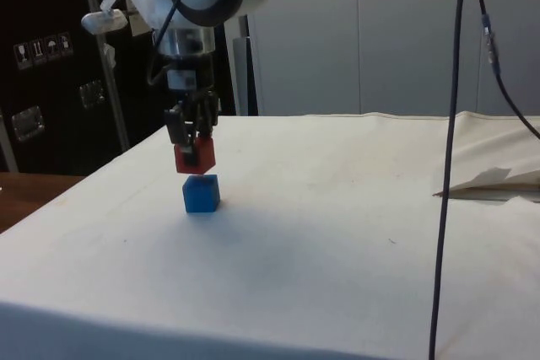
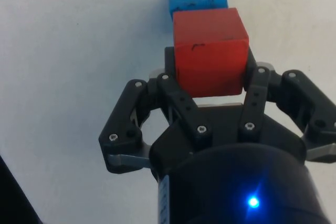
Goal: Stack the two cubes.
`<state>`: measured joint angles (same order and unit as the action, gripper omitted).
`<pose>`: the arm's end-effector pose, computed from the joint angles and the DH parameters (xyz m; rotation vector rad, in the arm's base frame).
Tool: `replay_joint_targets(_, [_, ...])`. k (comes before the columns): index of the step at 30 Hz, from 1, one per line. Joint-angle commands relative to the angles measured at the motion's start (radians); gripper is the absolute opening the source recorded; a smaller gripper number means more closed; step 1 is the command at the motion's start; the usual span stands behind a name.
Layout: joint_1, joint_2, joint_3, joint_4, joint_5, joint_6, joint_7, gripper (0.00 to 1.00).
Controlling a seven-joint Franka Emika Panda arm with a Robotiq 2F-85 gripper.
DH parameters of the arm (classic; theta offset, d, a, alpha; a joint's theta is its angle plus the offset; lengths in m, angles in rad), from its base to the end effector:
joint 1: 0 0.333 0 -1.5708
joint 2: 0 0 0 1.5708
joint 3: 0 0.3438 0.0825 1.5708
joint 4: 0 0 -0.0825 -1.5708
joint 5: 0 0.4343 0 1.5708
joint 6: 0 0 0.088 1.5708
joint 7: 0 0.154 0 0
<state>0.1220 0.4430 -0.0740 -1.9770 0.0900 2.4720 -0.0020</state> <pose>0.6660 0.0345 0.1883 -3.1130 0.0173 -0.0831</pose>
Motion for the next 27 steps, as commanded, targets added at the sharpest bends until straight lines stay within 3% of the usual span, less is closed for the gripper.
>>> replay_joint_targets(1, [0.0, 0.005, 0.004, 0.001, 0.005, 0.009, 0.003, 0.02])
replay_joint_targets(23, [-0.006, 0.039, 0.026, 0.012, 0.015, 0.032, -0.002, 0.02])
replay_joint_targets(24, [0.0, 0.033, 0.018, 0.008, 0.003, 0.025, 0.006, 0.02])
replay_joint_targets(27, [-0.007, 0.045, 0.026, 0.017, 0.015, 0.032, -0.003, 0.02])
